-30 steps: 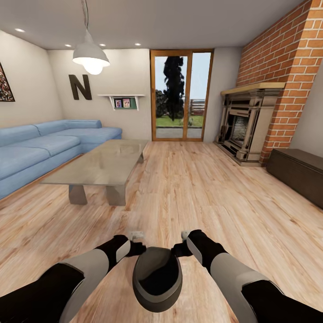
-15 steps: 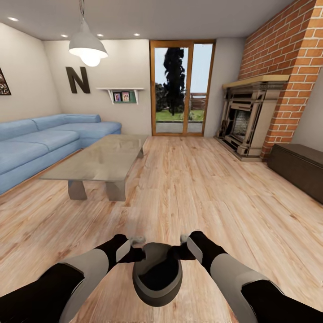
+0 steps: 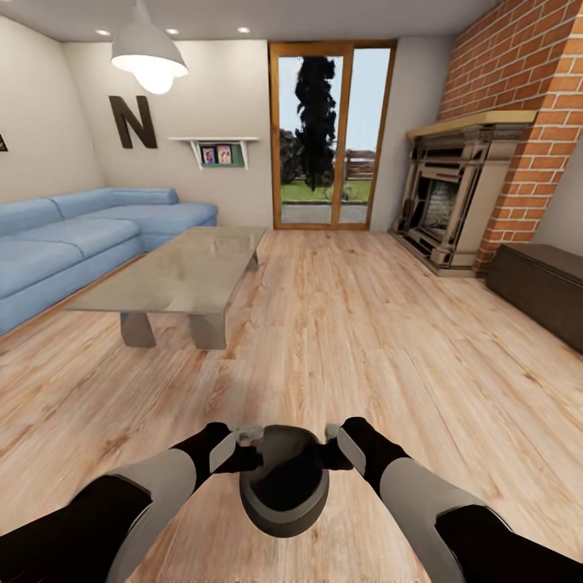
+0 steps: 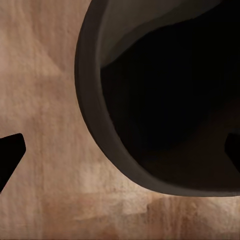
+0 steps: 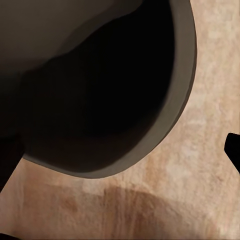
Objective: Place each of the two pumpkins and all three candles from the living room inside a cabinet in the living room (use any cabinet), then make sure every cabinet is closed, and position the cauldron so it is next to a table in the living room.
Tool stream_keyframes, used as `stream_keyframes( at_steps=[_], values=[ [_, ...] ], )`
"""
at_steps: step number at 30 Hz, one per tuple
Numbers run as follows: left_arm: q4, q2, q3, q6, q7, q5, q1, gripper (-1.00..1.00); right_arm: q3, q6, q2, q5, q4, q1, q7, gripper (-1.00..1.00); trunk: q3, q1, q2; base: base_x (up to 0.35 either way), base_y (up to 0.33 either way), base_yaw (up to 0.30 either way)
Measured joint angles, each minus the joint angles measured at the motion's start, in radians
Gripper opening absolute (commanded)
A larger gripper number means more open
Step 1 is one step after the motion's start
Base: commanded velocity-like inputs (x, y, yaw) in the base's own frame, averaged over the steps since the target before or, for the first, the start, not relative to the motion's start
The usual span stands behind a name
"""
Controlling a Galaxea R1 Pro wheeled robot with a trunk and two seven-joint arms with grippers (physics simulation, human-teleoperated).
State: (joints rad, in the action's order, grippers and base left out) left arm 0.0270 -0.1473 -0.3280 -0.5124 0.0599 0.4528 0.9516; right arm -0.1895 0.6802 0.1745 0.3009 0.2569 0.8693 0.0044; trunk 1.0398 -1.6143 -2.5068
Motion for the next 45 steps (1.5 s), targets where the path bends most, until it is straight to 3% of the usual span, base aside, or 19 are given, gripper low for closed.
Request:
stream_keyframes(
  at_steps=[7,19,31,37,45],
  values=[
    [0.000,0.000,0.000,0.006,0.001,0.000,-0.001,1.00,-0.001,0.000,0.000,-0.002,0.000,0.000,0.000,1.00,0.027,-0.003,-0.002,0.000,0.000,0.000],
    [-0.002,0.000,0.003,0.072,0.001,0.000,0.000,1.00,-0.002,0.000,0.000,-0.002,0.000,0.000,-0.002,1.00,0.074,-0.009,-0.004,0.000,0.000,0.000],
    [-0.006,0.000,0.003,0.088,0.004,0.000,0.000,1.00,-0.003,-0.003,0.000,-0.008,0.000,0.000,-0.002,1.00,0.074,-0.008,-0.005,0.008,0.000,0.000],
    [-0.008,0.000,0.003,0.091,0.008,-0.001,-0.001,1.00,-0.004,-0.004,0.000,-0.009,0.000,0.000,-0.002,1.00,0.074,-0.008,-0.005,0.264,0.000,0.000],
    [-0.009,0.000,0.003,0.092,0.008,-0.002,0.000,1.00,-0.024,-0.006,0.000,-0.009,0.000,0.000,-0.002,1.00,0.074,-0.008,-0.005,0.061,0.000,0.000]
  ],
)
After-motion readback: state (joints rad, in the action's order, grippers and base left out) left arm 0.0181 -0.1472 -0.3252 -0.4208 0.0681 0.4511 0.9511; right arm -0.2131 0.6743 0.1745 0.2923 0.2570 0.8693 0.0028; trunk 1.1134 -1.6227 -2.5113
